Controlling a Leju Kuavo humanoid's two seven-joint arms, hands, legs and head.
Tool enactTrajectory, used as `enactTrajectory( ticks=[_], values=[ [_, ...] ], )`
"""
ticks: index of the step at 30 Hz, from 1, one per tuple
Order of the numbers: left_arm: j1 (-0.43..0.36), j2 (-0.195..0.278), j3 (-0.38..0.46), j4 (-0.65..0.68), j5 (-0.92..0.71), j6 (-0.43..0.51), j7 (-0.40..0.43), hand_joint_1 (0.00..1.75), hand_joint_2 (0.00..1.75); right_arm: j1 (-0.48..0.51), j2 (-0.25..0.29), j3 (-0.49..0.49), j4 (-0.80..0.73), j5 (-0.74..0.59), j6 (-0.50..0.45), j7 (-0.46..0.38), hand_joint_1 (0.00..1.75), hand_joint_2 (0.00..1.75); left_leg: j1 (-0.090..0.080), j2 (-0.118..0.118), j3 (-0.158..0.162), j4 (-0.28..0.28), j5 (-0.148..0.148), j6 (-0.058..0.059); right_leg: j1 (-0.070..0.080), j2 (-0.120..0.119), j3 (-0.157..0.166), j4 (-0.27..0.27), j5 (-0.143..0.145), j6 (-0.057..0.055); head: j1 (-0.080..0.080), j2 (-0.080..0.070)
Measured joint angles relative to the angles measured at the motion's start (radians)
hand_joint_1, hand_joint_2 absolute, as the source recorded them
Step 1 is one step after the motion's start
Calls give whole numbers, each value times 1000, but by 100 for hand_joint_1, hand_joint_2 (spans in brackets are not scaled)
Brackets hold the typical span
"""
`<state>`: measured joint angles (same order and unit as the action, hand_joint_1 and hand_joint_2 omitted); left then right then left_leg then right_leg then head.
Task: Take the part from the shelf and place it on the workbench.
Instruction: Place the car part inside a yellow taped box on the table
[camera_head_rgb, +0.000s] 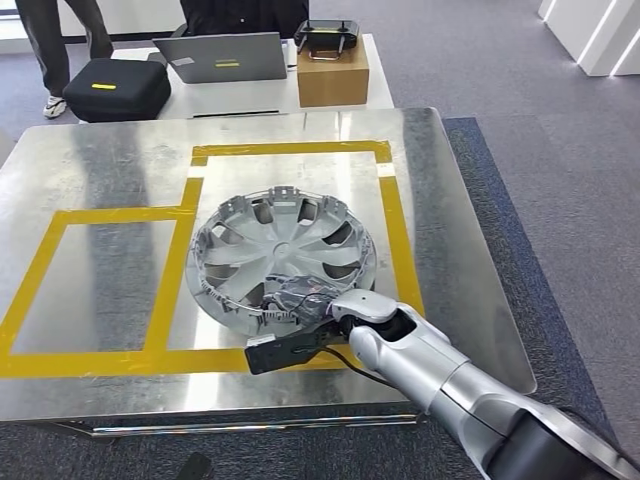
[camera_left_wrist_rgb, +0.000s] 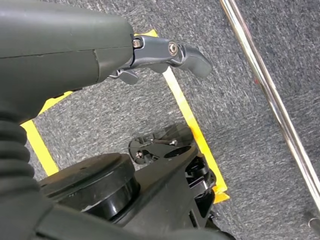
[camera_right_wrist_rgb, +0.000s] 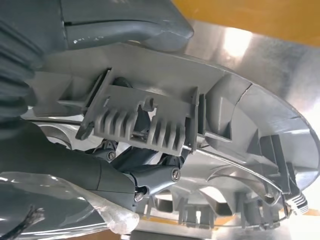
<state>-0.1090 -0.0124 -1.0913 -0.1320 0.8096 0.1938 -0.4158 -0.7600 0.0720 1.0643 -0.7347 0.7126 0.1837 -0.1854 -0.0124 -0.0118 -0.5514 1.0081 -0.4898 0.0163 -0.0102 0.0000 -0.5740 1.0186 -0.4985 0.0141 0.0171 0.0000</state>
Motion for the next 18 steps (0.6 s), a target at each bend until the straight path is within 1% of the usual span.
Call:
enactTrajectory(
  ticks=[5,10,18],
  values=[
    [0,0,-4,0,-2,15,0,0,0,-2,-18,17,-26,-36,49,5,0,0,0,0,0,0,0,0,0,0,0,0,0,0,0,0],
    [0,0,-9,0,1,30,0,0,0,-22,-65,54,-73,-81,138,18,0,0,0,0,0,0,0,0,0,-1,0,0,0,0,0,0],
    [10,2,-19,0,18,34,-8,0,0,-63,-134,106,-179,-164,198,21,0,0,0,0,-1,1,0,0,0,-1,0,0,0,0,0,0]
  ],
)
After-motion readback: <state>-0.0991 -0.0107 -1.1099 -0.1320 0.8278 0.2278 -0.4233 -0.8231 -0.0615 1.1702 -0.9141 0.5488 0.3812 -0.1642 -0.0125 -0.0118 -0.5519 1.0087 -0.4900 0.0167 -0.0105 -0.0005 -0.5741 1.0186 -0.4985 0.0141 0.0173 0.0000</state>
